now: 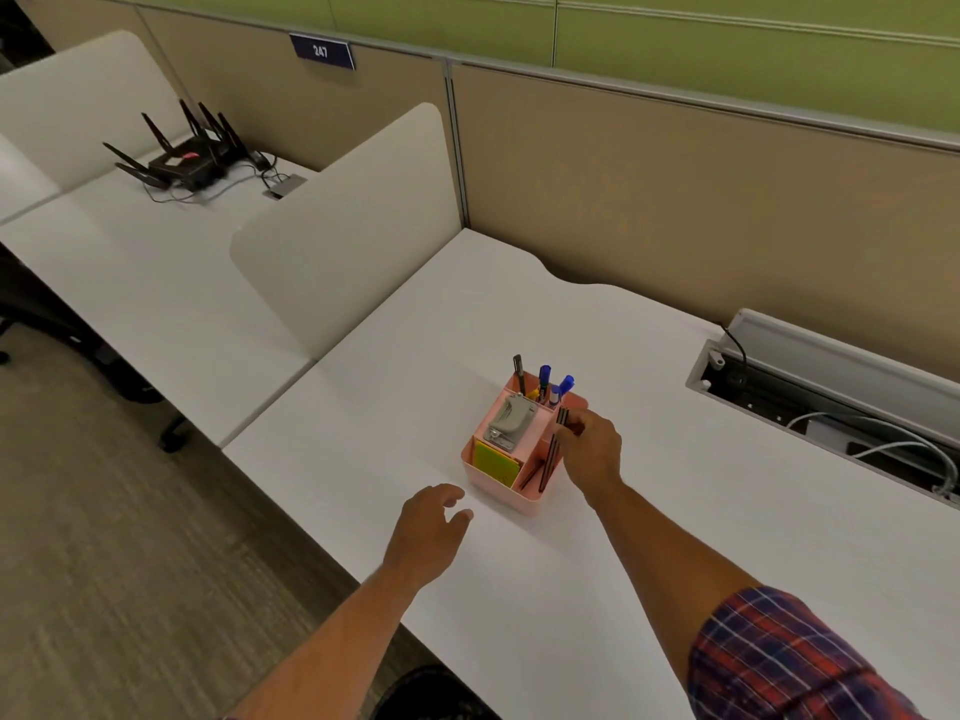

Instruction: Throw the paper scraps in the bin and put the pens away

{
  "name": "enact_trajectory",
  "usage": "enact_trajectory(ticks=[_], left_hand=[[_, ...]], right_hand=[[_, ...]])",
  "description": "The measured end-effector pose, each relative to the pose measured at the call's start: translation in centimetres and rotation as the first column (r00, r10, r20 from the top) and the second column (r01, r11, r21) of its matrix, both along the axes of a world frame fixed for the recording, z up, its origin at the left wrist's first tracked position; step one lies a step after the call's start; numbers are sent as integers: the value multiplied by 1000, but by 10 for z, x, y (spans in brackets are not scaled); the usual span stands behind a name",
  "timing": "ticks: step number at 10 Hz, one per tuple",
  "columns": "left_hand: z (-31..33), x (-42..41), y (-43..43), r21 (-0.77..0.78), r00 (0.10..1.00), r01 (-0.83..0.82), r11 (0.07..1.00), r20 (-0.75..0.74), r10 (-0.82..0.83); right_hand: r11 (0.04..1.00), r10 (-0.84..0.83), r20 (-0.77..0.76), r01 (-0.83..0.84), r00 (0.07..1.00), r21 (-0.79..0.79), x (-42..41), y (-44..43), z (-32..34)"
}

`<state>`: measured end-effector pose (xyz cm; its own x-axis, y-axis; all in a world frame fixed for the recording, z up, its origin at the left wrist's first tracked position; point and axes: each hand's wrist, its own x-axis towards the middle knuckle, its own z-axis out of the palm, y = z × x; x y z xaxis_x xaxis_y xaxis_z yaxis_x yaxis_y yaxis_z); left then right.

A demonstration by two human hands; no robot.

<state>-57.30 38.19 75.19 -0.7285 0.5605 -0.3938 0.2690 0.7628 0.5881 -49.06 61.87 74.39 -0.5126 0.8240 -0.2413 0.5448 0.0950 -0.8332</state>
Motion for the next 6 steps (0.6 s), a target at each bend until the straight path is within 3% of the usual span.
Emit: enact_trajectory(ticks=[3,6], left_hand=[[5,4,-4,-12,998,46,999,-37,-46],[19,21,-20,-8,987,105,994,-122,-106]], right_hand=[[999,-10,9,10,1000,-44,10,-6,0],[998,-44,64,42,997,41,38,-35,20]])
